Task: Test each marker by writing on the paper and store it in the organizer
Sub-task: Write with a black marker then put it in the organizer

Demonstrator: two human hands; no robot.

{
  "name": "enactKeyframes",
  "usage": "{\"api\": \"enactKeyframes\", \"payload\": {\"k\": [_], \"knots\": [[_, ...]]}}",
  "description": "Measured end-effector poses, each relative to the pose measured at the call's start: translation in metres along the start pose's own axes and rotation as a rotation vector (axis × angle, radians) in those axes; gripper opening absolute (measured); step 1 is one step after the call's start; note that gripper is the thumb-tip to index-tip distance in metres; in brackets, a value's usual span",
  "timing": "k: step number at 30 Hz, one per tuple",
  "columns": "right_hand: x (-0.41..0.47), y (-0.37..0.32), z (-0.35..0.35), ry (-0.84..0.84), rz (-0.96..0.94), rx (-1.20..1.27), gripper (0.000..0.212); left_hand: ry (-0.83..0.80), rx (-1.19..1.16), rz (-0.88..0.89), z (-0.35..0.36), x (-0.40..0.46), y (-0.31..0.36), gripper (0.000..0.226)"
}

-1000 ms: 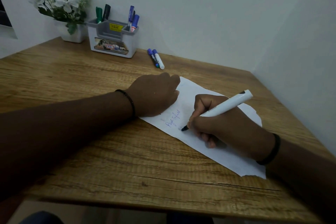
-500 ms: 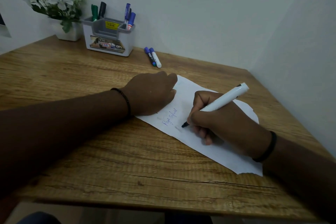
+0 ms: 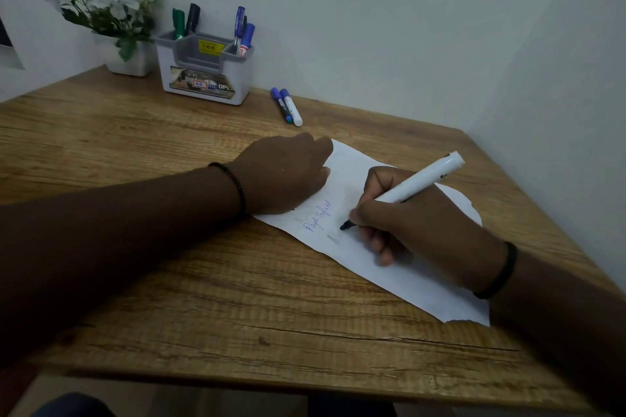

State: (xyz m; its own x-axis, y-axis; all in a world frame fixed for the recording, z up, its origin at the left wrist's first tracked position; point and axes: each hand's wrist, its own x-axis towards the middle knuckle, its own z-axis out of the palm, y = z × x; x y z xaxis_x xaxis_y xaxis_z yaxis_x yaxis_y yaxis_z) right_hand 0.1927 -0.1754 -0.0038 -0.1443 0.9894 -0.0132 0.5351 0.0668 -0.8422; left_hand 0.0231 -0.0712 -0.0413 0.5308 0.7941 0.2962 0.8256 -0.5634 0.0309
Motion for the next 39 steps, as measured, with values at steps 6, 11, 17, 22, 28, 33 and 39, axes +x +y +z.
{"api": "enactKeyframes", "payload": {"k": [6,11,17,22,28,33,39], "knots": [[0.0,-0.001,-0.007,-0.051,0.081,-0.018,0.026,-0.021,-0.021,-0.012,0.0,0.0,0.001,0.016],[0.005,0.003,-0.008,-0.043,0.045,0.119,0.019,-0.01,-0.018,-0.01,0.002,0.001,0.0,0.016],[0.007,0.006,-0.006,-0.024,0.025,0.026,0.011,-0.02,-0.011,-0.003,0.002,0.001,0.0,0.016],[0.009,0.007,-0.007,-0.025,0.035,0.032,0.012,-0.016,-0.016,0.002,0.003,0.002,-0.001,0.016],[0.009,0.006,-0.005,-0.018,0.035,0.08,0.013,-0.014,-0.006,0.02,0.004,0.002,-0.002,0.016],[0.012,0.011,-0.007,-0.029,0.05,0.082,0.02,-0.024,-0.007,0.015,0.004,0.002,-0.001,0.017],[0.018,0.02,-0.018,-0.001,-0.001,0.23,0.01,-0.004,-0.025,0.037,0.006,0.001,-0.004,0.016]]}}
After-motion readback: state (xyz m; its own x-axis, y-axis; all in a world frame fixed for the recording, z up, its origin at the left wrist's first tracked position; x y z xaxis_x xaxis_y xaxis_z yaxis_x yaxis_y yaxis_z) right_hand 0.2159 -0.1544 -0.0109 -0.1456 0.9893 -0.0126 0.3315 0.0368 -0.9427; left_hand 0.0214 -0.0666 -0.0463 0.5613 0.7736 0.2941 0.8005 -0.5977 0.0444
